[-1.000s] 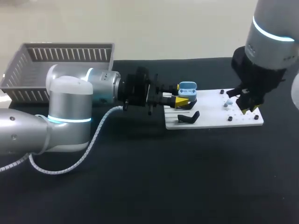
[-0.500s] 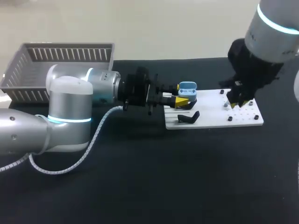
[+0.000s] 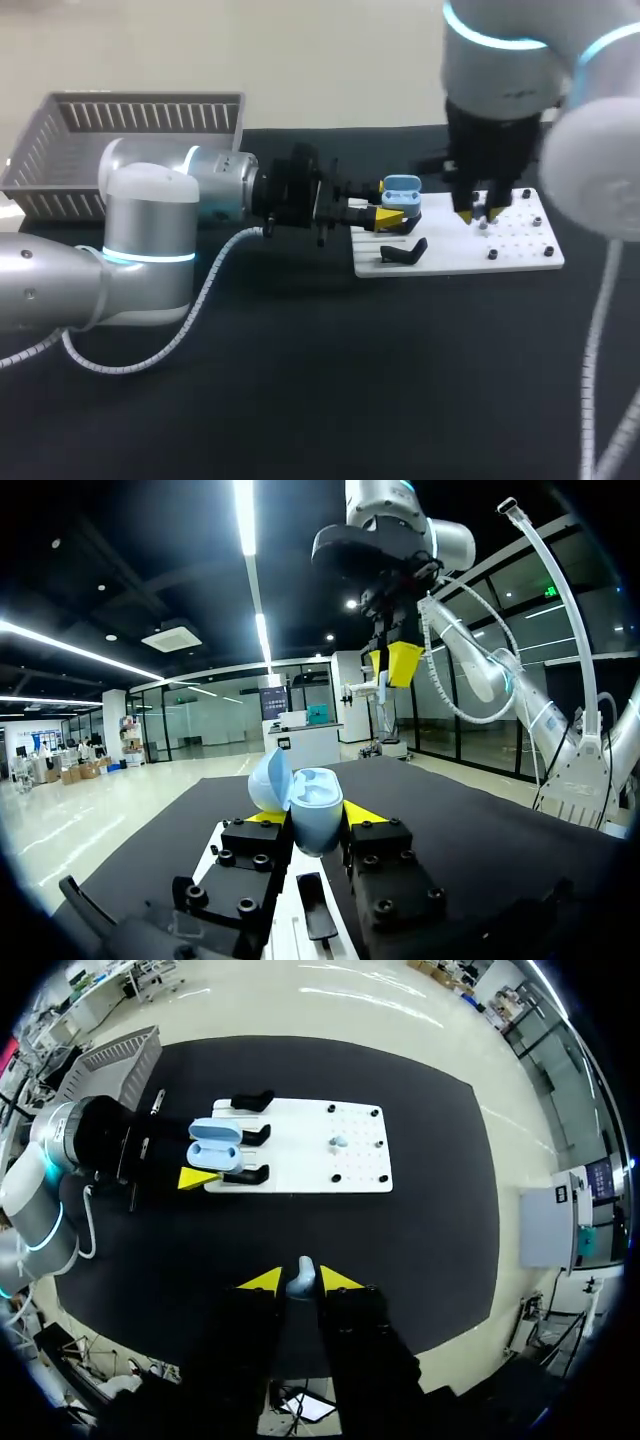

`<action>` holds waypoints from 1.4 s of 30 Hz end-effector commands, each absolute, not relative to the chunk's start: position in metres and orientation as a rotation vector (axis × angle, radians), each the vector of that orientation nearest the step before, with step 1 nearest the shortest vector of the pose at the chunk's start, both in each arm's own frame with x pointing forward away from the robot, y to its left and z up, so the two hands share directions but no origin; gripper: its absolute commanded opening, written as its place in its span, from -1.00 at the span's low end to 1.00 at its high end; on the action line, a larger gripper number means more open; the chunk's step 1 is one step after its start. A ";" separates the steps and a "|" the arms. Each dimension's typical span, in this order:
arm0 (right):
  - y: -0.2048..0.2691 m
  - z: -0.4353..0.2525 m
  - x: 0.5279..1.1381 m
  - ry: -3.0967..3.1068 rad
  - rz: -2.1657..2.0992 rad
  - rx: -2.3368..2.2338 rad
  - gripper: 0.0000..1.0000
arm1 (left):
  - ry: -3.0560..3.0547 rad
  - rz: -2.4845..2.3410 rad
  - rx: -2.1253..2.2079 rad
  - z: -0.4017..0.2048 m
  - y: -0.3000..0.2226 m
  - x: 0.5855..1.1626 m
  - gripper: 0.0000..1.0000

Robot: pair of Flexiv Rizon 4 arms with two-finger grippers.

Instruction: Pick up each earbud case from the left stands, insert the matching earbuds, close the lid, and place the case in the box.

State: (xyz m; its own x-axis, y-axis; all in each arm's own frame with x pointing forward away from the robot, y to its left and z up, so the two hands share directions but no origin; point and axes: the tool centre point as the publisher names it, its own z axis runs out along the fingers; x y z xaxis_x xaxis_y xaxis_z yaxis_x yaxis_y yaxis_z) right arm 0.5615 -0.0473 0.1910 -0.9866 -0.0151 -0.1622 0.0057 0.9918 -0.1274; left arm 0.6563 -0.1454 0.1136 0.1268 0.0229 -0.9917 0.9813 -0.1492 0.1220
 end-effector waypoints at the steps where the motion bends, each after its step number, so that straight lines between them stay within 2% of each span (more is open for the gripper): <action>1: -0.034 0.190 0.568 2.978 -0.318 0.006 -1.00 | 1.066 -1.200 1.393 0.113 -0.146 0.655 -1.00; 16: -0.034 0.190 0.568 2.978 -0.318 0.006 -1.00 | 1.066 -1.200 1.393 0.113 -0.146 0.655 -1.00; 19: -0.018 0.194 0.569 2.976 -0.306 0.034 -1.00 | 1.066 -1.200 1.393 0.113 -0.146 0.655 -1.00; 32: 0.007 0.191 0.607 2.936 -0.221 0.652 -1.00 | 1.066 -1.200 1.393 0.113 -0.146 0.655 -1.00; 42: 0.011 0.188 0.611 2.951 -0.157 0.736 -1.00 | 1.066 -1.200 1.393 0.113 -0.146 0.655 -1.00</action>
State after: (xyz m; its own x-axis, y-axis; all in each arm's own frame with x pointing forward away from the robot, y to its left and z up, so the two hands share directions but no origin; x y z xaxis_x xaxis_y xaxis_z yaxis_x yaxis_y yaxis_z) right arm 0.6118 0.0115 0.1875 -0.8792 0.4618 -0.1169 0.4716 0.8785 -0.0764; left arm 0.6562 -0.1453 0.1137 0.1267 0.0229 -0.9917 0.9813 -0.1491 0.1219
